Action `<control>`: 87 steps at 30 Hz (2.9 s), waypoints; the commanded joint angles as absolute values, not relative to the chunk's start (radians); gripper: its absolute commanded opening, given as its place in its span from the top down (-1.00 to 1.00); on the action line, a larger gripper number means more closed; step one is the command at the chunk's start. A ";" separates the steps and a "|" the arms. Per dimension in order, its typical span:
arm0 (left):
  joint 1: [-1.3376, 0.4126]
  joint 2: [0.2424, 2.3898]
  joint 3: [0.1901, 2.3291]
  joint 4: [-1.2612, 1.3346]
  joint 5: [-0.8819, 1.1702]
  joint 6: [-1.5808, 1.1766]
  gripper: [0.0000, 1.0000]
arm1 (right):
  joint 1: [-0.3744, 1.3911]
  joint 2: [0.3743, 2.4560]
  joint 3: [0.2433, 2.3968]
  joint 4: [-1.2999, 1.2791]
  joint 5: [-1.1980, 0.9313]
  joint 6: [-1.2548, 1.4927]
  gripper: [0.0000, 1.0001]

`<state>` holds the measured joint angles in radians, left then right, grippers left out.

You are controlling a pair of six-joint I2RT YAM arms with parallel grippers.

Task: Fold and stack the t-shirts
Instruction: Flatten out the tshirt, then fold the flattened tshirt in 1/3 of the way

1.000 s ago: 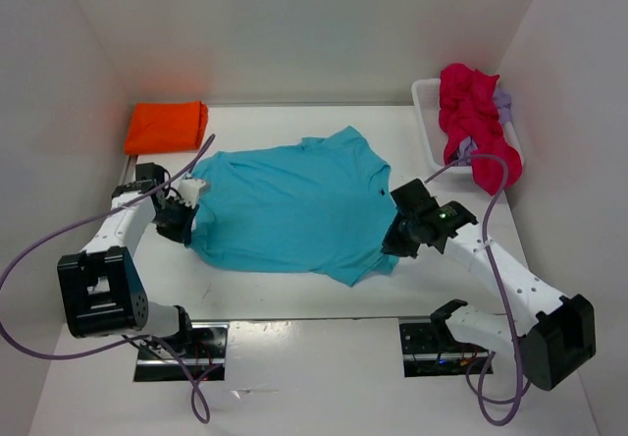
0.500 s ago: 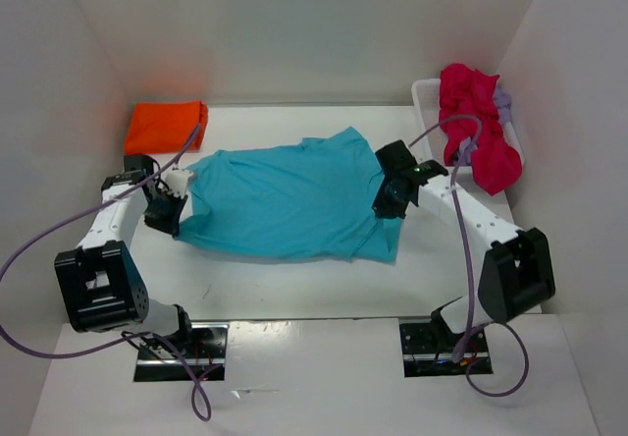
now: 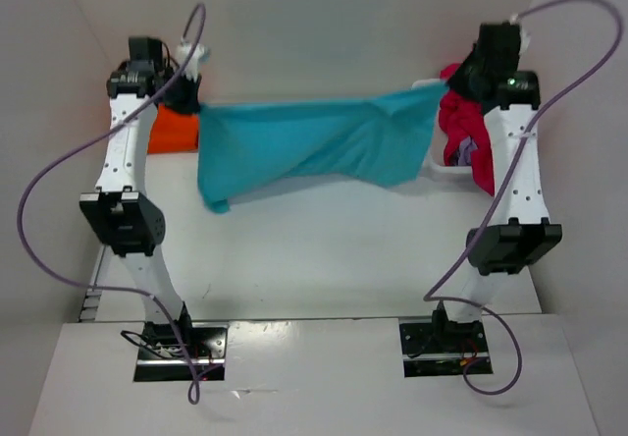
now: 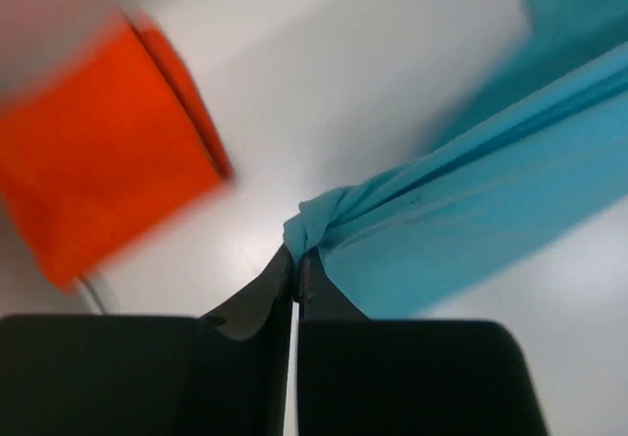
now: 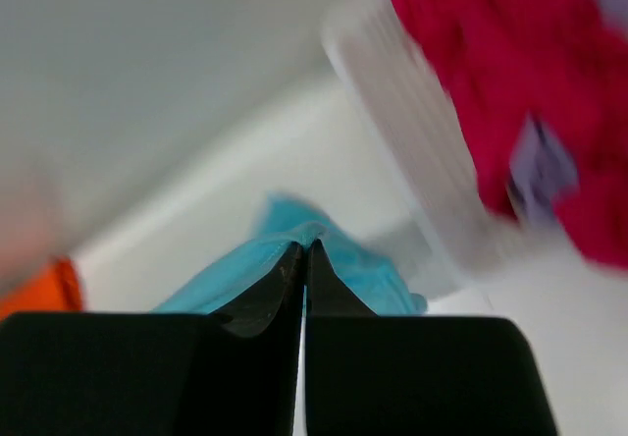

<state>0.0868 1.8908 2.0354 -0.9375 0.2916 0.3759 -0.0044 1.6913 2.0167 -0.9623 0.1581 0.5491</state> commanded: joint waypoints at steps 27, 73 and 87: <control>0.052 1.627 1.234 -0.723 0.169 0.512 1.00 | 0.291 1.081 1.053 -1.002 0.176 0.733 1.00; 0.282 2.009 1.604 -0.798 0.483 0.181 0.22 | 0.273 1.861 1.531 -0.739 0.290 0.407 1.00; 0.144 1.575 1.226 -0.626 0.318 0.828 -0.94 | 0.273 1.852 1.480 -0.730 0.267 0.407 1.00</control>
<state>0.1318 1.6276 1.2659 -0.6949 0.3416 0.6254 0.2760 1.8595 1.4857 -0.7654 0.2718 0.4206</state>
